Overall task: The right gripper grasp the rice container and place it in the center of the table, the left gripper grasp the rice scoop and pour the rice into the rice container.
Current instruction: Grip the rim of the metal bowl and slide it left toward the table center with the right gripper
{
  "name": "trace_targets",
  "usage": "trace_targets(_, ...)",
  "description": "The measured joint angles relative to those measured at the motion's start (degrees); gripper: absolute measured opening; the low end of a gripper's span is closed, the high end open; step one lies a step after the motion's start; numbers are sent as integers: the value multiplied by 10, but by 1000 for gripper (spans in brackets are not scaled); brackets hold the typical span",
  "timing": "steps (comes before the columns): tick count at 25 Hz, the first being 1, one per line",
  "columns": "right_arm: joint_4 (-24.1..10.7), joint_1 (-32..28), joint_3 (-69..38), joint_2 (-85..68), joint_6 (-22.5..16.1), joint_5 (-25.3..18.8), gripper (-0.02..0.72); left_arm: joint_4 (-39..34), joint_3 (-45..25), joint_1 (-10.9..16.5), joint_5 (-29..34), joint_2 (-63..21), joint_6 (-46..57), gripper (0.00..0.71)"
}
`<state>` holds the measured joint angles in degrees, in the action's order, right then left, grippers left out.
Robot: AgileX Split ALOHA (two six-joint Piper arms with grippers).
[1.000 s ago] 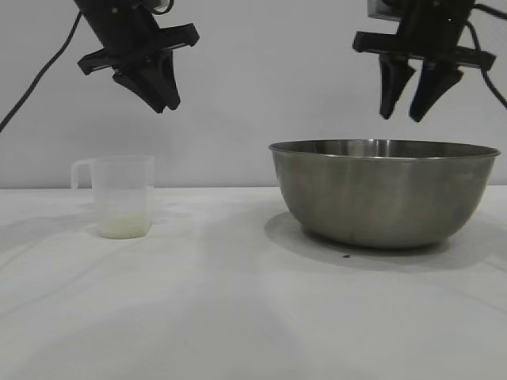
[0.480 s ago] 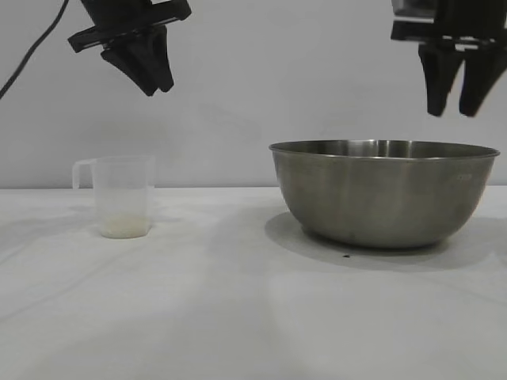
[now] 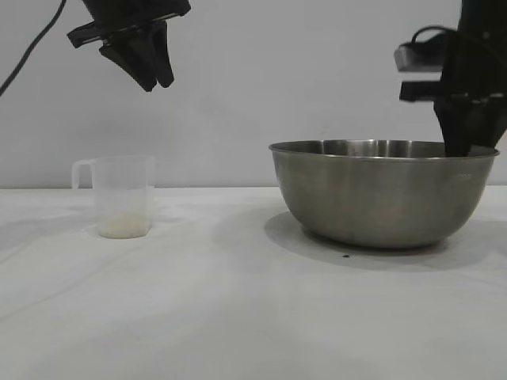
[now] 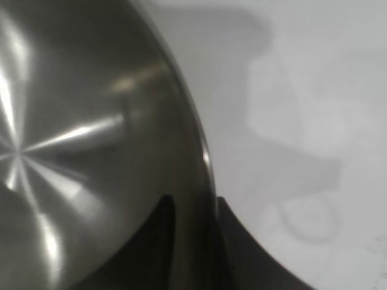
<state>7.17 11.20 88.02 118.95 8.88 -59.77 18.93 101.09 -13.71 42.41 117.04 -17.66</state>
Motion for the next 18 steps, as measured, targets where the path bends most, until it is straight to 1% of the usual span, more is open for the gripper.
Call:
trace_targets(3, 1, 23, -10, -5, 4, -7, 0, 0, 0, 0, -5, 0, 0, 158)
trace_targets(12, -1, 119, -25, -22, 7, -17, 0, 0, 0, 0, -7, 0, 1, 158)
trace_targets(18, -2, 129, -29, -23, 5, -22, 0, 0, 0, 0, -7, 0, 6, 158)
